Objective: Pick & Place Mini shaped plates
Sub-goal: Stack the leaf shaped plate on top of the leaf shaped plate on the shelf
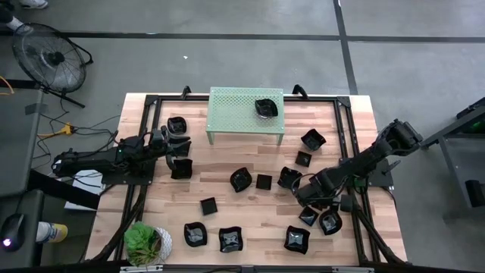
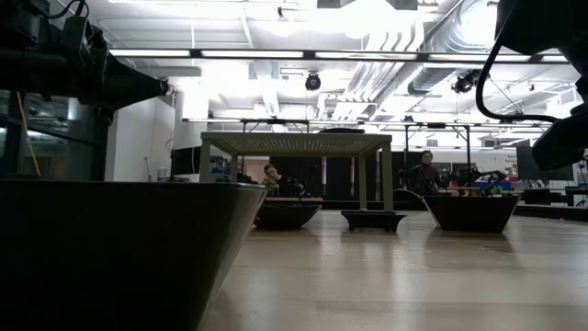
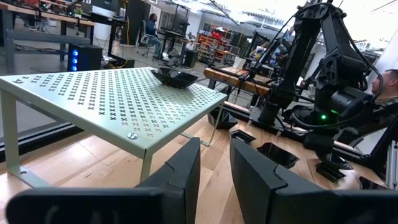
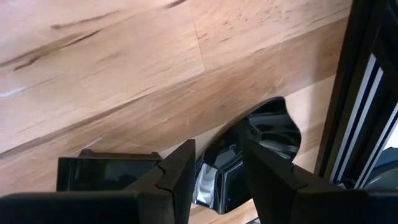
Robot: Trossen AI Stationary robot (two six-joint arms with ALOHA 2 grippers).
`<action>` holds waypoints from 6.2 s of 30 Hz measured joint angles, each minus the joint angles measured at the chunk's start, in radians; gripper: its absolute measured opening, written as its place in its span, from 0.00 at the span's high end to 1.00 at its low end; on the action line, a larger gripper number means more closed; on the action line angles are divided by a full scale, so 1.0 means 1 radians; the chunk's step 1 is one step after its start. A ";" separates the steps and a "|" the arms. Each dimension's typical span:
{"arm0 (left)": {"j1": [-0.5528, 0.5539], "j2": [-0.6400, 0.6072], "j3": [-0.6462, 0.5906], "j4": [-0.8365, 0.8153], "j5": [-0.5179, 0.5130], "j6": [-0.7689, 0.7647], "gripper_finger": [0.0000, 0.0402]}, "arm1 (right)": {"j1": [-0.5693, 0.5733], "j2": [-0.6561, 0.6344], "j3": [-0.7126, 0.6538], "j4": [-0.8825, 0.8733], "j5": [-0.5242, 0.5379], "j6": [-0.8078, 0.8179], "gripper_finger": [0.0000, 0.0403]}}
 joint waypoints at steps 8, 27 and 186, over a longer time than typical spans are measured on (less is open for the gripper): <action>0.000 0.000 0.000 0.000 0.000 0.000 0.79 | 0.000 0.000 0.000 -0.005 -0.002 0.000 0.68; 0.000 0.000 0.000 0.000 -0.001 0.000 0.79 | 0.005 0.000 -0.027 0.025 -0.015 0.003 0.68; 0.000 0.000 0.000 0.000 0.000 0.000 0.79 | -0.906 0.084 0.682 0.041 0.687 -4.217 1.00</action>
